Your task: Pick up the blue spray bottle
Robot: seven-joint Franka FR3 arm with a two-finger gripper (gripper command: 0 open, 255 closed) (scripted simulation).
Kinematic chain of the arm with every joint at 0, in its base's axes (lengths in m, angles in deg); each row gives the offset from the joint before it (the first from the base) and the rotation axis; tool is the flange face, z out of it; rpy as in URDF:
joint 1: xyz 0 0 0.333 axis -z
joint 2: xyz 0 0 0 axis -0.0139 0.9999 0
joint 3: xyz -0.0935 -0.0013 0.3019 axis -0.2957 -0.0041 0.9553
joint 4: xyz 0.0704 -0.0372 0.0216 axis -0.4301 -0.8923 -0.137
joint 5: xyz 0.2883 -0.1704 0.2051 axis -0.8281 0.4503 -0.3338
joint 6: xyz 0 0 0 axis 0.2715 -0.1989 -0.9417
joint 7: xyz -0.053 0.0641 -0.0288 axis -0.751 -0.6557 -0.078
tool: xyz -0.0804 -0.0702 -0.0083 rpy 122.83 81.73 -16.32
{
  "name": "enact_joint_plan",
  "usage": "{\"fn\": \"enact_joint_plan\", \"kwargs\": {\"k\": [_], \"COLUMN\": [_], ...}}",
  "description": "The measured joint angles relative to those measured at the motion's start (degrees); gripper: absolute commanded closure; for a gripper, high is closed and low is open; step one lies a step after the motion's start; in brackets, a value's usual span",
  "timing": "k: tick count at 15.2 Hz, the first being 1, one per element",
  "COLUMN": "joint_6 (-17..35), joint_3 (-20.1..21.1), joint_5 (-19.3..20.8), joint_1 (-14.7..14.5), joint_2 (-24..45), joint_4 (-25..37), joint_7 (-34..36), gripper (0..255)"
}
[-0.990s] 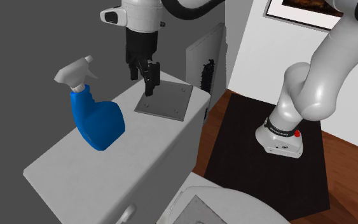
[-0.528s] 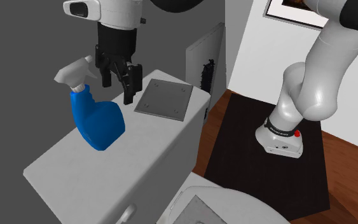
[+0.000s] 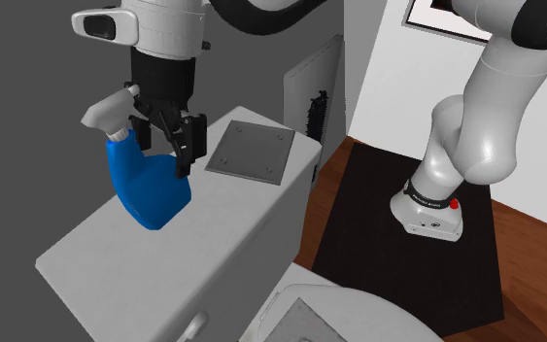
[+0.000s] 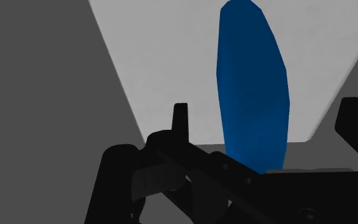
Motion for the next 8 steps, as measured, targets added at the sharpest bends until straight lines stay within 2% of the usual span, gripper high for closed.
{"fn": "enact_joint_plan", "kwargs": {"k": [3, 4, 8], "joint_6": [2.09, 2.42, 2.78], "joint_3": [-0.04, -0.04, 0.00], "joint_5": [-0.40, -0.43, -0.46], "joint_1": [0.12, 0.11, 0.07], "joint_2": [-0.34, -0.35, -0.41], "joint_4": [-2.53, -2.87, -3.23], "joint_7": [-0.79, -0.86, -0.88], "gripper": [0, 255, 255]}}
